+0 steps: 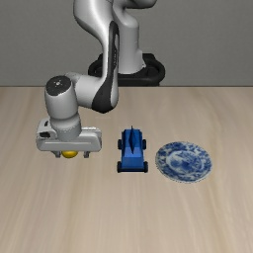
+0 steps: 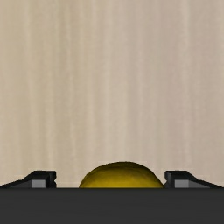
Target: Pick up the lemon and put it on the plate
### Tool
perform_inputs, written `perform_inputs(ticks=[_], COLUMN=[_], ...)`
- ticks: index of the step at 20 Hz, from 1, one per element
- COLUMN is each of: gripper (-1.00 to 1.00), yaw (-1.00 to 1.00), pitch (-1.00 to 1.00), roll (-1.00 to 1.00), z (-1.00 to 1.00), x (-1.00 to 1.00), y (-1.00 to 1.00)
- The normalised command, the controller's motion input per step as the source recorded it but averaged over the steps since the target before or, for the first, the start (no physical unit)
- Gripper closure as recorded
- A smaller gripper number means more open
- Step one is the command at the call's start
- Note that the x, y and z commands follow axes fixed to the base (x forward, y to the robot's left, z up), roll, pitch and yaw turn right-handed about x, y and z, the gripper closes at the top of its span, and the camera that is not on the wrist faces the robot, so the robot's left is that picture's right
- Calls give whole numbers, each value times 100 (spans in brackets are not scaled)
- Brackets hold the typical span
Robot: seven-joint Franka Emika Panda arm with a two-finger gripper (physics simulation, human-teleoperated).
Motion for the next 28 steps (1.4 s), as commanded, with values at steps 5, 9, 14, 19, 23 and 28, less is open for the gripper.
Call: perform_inputs(ticks=[5,9,14,19,23,28], gripper=[100,100,100,100,100,100], yaw=[0,0,0,0,0,0], pitch=[0,0,0,0,0,0], roll=[0,0,0,0,0,0], z=[0,0,60,100,25,0], x=[0,0,0,0,0,0], y=[0,0,0,0,75,100])
